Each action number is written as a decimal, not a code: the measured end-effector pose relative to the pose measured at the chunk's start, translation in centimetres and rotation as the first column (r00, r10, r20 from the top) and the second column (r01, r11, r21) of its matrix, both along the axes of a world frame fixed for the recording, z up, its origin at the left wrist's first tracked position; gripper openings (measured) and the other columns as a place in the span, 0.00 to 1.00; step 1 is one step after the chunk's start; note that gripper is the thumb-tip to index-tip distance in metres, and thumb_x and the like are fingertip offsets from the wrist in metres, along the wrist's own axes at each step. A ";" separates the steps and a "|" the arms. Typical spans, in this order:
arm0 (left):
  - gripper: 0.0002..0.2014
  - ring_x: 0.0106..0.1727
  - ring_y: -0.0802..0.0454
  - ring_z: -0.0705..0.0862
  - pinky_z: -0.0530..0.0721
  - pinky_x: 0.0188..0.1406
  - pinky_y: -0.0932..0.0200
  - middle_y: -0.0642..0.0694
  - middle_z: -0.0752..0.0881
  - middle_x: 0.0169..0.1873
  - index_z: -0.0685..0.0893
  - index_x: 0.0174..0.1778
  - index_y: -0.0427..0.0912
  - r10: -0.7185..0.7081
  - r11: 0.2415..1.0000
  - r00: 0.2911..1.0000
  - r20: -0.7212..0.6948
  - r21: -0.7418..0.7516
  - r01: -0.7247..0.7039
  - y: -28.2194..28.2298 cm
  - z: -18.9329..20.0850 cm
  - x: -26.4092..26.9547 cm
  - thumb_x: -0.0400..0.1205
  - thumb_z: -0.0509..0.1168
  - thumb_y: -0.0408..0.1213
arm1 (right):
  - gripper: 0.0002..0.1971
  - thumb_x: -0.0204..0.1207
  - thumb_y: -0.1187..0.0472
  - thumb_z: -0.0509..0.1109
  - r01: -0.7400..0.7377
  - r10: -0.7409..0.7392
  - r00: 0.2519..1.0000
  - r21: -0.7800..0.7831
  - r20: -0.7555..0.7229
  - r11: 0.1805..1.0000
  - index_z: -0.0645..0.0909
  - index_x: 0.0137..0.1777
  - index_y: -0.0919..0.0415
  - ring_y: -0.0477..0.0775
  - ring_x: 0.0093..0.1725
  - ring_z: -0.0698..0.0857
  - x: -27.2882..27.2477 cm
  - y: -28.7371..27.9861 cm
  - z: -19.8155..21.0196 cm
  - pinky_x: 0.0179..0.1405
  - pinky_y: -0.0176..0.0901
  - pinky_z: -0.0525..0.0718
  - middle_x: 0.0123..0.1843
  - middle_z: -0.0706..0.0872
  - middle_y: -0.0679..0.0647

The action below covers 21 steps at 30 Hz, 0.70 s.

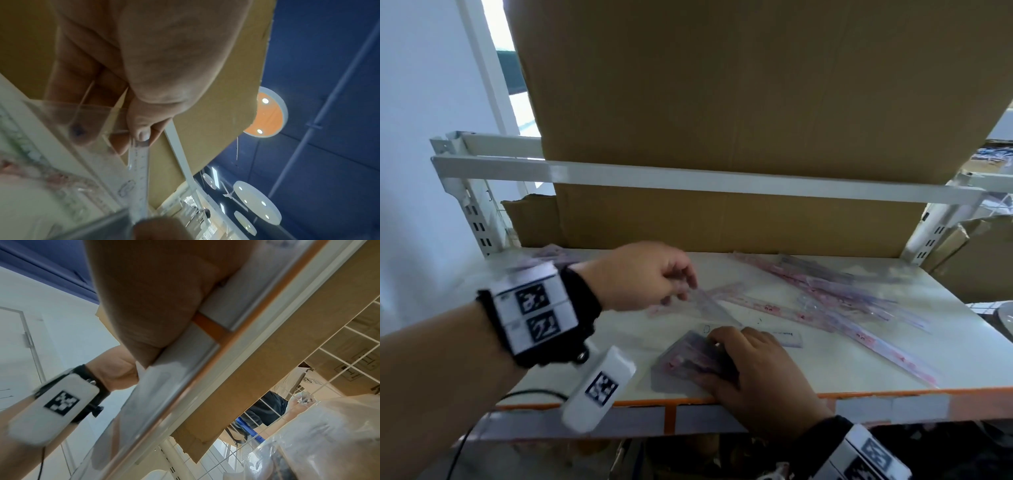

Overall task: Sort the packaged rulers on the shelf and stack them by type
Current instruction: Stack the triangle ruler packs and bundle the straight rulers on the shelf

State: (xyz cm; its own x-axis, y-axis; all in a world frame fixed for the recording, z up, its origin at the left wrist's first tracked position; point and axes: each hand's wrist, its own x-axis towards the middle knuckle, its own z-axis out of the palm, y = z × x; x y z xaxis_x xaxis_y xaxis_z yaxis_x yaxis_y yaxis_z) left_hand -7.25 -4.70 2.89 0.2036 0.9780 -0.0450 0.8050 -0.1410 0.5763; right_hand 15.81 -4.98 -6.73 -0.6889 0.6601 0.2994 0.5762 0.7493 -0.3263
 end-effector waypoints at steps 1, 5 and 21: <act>0.07 0.40 0.67 0.87 0.87 0.43 0.63 0.64 0.90 0.41 0.85 0.52 0.58 0.005 1.000 1.000 -0.015 0.001 -0.005 -0.8 -0.5 0.1 0.86 0.64 0.41 | 0.22 0.72 0.35 0.68 0.013 -0.013 1.000 0.038 -0.004 0.999 0.71 0.61 0.41 0.48 0.49 0.81 0.0 -0.1 0.0 0.49 0.44 0.78 0.47 0.85 0.41; 0.07 0.40 0.69 0.87 0.87 0.47 0.62 0.68 0.89 0.40 0.86 0.48 0.60 0.059 0.998 0.997 0.040 -0.019 -0.059 -2.8 -2.6 0.5 0.84 0.67 0.41 | 0.28 0.67 0.36 0.71 0.084 -0.080 0.996 0.092 -0.045 0.992 0.72 0.65 0.45 0.45 0.50 0.78 0.2 -0.2 -0.2 0.52 0.43 0.77 0.46 0.85 0.39; 0.12 0.53 0.72 0.80 0.76 0.47 0.73 0.72 0.82 0.49 0.73 0.56 0.74 -0.006 0.999 0.972 0.236 -0.039 0.016 -5.7 -7.0 2.7 0.78 0.53 0.66 | 0.22 0.76 0.45 0.59 -0.022 0.020 0.996 0.022 0.089 1.000 0.72 0.68 0.47 0.52 0.62 0.74 -0.4 0.7 -0.5 0.64 0.50 0.75 0.61 0.78 0.47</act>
